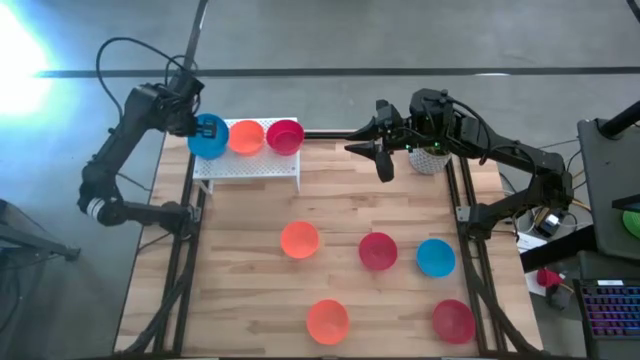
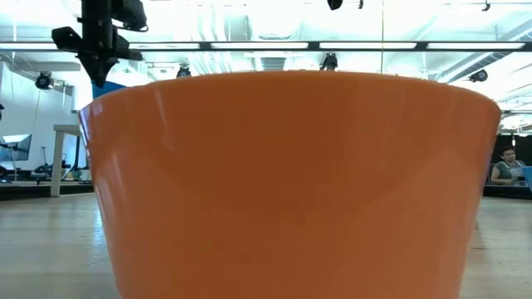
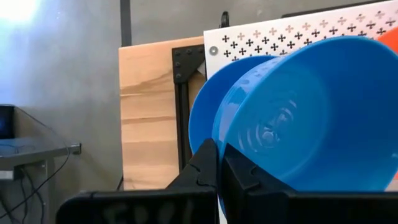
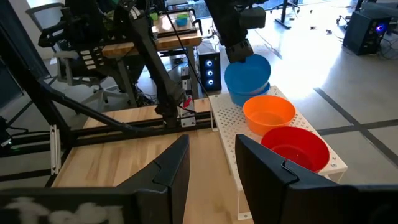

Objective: Pick & Place Mini bowls
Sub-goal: Stack the left blue bowl on top of the blue bowl on the shelf, then stack the top orange bowl on top of the orange bowl on the shelf

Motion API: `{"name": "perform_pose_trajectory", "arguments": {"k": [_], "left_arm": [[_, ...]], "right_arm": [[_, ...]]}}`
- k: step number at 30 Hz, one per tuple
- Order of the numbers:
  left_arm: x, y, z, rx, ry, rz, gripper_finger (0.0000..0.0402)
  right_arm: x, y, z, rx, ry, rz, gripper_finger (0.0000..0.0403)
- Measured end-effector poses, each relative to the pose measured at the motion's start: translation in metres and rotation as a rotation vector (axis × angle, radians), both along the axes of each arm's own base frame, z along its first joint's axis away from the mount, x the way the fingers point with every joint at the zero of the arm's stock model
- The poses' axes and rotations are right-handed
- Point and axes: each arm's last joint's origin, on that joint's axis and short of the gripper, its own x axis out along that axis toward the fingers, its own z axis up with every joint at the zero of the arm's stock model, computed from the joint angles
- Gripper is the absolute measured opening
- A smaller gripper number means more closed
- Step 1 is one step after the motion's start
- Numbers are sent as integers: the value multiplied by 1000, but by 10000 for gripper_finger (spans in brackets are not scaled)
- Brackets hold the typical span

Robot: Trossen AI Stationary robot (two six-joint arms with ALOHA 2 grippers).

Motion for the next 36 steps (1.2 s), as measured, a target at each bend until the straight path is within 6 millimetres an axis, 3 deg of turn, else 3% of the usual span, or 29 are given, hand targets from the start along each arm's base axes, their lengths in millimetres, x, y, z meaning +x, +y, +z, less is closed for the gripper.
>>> {"name": "perform_pose_trajectory", "arguments": {"k": [11,21,28,36], "left_arm": [[0,0,-2,-11,14,-4,2],[0,0,-2,-11,13,-5,52],[0,0,-2,-10,14,-5,58],[-2,-3,14,40,-11,-4,59]], "right_arm": [[0,0,0,0,0,0,123],[0,0,0,0,-3,0,123],[0,0,0,3,-3,-1,123],[0,0,0,21,-4,-6,123]]}}
